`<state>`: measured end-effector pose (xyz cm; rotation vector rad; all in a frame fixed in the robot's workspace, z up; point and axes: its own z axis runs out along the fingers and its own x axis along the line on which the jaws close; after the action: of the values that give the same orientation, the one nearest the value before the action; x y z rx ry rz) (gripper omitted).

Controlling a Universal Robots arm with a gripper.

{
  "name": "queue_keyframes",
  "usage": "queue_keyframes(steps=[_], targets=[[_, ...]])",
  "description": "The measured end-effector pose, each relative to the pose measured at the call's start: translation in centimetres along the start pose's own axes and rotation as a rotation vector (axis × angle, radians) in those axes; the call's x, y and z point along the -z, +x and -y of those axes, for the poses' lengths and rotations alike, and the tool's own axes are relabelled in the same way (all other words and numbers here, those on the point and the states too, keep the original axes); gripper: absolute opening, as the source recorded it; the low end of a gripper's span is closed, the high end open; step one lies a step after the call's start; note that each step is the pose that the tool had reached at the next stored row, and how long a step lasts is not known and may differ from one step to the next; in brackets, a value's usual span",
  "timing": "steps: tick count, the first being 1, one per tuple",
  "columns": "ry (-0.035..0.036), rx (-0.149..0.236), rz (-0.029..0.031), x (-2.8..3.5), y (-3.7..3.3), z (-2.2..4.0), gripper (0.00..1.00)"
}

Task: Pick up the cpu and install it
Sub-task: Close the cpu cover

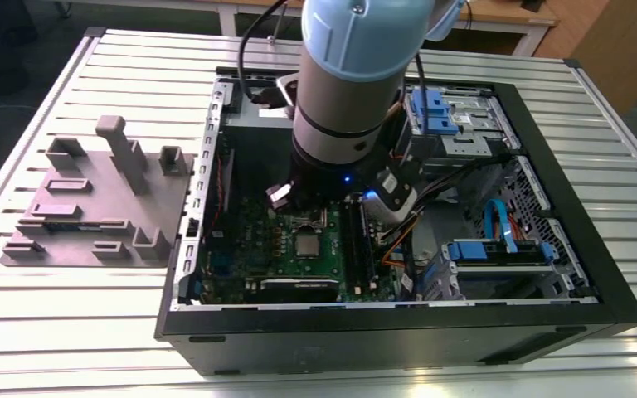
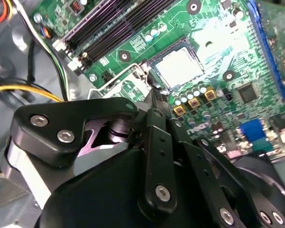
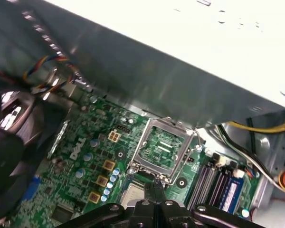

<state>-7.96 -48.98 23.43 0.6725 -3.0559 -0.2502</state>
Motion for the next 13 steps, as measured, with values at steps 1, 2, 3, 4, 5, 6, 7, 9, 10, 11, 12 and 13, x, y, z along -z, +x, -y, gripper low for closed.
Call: queue_keyframes(steps=[1, 2, 3, 4, 5, 6, 7, 9, 10, 11, 12, 13], targets=[[-0.0006, 0.018, -0.0028, -0.01, 0.0, 0.0, 0.1], [-0.001, 0.033, -0.0053, -0.01, 0.0, 0.0, 0.1], [-0.0013, 0.043, -0.007, 0.0, 0.01, 0.0, 0.1], [-0.0014, 0.046, -0.0072, 0.0, 0.01, 0.0, 0.1], [-0.0014, 0.046, -0.0073, -0.01, 0.0, 0.0, 0.1], [-0.0016, 0.048, -0.0075, -0.01, 0.0, 0.0, 0.1], [-0.0016, 0.049, -0.0077, -0.01, 0.0, 0.0, 0.1], [-0.0016, 0.049, -0.0077, -0.01, 0.0, 0.0, 0.1], [-0.0016, 0.049, -0.0078, -0.01, 0.0, 0.0, 0.1], [-0.0016, 0.049, -0.0077, -0.01, 0.0, 0.0, 0.1], [-0.0016, 0.049, -0.0077, -0.01, 0.0, 0.0, 0.1], [-0.0016, 0.049, -0.0077, -0.01, 0.0, 0.0, 0.1]])
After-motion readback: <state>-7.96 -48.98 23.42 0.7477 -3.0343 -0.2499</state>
